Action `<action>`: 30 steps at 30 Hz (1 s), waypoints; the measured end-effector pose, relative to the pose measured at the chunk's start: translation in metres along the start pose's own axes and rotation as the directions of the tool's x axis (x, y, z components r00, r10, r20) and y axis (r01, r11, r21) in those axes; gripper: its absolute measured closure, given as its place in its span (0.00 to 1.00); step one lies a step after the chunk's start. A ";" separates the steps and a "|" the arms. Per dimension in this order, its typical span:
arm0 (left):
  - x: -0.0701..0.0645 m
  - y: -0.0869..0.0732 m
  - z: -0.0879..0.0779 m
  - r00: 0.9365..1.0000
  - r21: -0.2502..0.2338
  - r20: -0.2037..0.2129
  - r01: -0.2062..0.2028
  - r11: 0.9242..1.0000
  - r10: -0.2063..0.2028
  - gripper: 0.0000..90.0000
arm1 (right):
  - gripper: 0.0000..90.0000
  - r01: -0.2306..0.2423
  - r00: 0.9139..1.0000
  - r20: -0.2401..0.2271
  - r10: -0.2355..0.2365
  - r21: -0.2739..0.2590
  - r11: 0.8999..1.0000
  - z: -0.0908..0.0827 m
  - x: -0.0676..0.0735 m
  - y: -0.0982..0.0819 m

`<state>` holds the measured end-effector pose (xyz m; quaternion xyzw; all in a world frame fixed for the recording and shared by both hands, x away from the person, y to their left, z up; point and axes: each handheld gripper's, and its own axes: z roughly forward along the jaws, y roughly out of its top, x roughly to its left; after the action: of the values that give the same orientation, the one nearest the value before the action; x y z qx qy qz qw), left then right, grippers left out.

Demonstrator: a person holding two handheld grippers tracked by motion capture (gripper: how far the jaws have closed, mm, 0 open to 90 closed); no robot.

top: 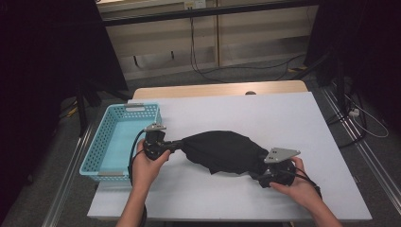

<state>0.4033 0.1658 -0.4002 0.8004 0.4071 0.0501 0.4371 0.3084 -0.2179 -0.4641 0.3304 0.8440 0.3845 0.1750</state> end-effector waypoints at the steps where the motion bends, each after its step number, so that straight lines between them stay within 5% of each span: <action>1: 0.000 0.000 0.000 1.000 -0.002 0.001 0.004 1.000 -0.004 0.96 | 0.28 0.010 1.000 0.001 -0.010 0.007 1.000 0.002 0.001 0.000; 6: 0.002 0.000 0.000 1.000 -0.004 -0.008 0.014 1.000 -0.014 0.96 | 0.34 -0.009 1.000 0.011 0.008 0.009 1.000 0.003 -0.001 0.000; 18: 0.003 -0.001 0.002 1.000 -0.001 0.003 0.019 1.000 -0.019 0.96 | 0.87 -0.056 0.997 0.056 0.059 -0.050 0.997 -0.021 -0.022 -0.005; 25: 0.000 0.000 0.006 0.999 0.006 0.042 0.009 1.000 -0.010 0.96 | 0.92 -0.164 0.984 0.054 0.172 -0.134 0.977 -0.041 -0.036 -0.005; 30: -0.004 -0.001 0.013 0.998 0.005 0.062 0.004 1.000 -0.005 0.96 | 0.92 -0.222 0.971 0.063 0.232 -0.138 0.965 -0.044 -0.042 -0.009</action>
<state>0.4055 0.1546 -0.4075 0.8017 0.3952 0.0231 0.4478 0.3104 -0.2747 -0.4404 0.4275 0.7662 0.4431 0.1841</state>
